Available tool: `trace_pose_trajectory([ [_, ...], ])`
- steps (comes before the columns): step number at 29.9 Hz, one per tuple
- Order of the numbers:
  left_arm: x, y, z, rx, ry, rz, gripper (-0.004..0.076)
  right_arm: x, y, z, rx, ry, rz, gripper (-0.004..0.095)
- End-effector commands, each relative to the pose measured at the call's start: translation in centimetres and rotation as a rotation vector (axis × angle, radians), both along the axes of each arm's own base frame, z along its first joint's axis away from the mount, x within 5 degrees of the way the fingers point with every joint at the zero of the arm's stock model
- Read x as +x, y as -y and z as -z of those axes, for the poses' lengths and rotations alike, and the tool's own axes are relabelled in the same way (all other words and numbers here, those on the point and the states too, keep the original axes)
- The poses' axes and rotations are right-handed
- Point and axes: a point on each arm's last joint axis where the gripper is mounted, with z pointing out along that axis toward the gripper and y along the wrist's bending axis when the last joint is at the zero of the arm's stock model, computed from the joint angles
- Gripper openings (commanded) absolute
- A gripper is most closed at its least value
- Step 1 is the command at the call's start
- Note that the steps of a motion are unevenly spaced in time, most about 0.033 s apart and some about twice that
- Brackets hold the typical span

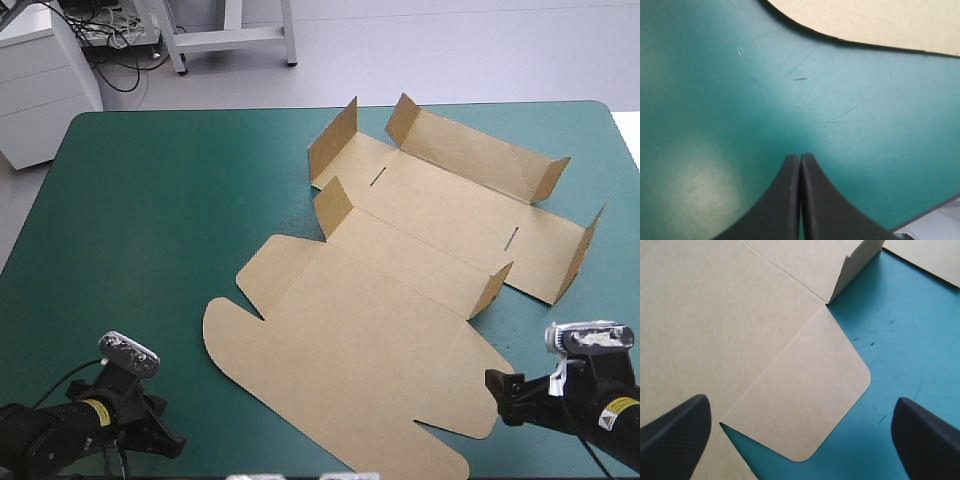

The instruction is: Fold the box

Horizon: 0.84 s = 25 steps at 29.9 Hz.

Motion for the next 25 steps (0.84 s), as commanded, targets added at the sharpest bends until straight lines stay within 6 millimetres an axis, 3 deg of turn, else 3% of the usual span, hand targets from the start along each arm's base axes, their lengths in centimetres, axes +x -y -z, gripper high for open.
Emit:
trace_pose_trajectory([
  [1, 0.4, 0.3, -0.8, -0.038, 0.043, -0.01, -0.0032, 1.6, -0.2, -2.8, 0.049, 0.035, 0.054, 0.0901],
  [8, 0.4, 0.3, -0.8, -0.038, 0.043, -0.01, -0.0032, 6.0, -1.1, -3.2, 0.137, -0.051, 0.151, 0.0901],
  [16, 0.4, 0.2, -0.8, -0.034, 0.045, -0.01, -0.0032, 12.2, -2.0, -0.6, 0.182, -0.145, 0.261, 0.0899],
  [25, 0.4, 0.1, -0.8, -0.023, 0.049, -0.009, -0.0032, 17.5, -2.7, 3.4, 0.212, -0.232, 0.365, 0.0897],
])
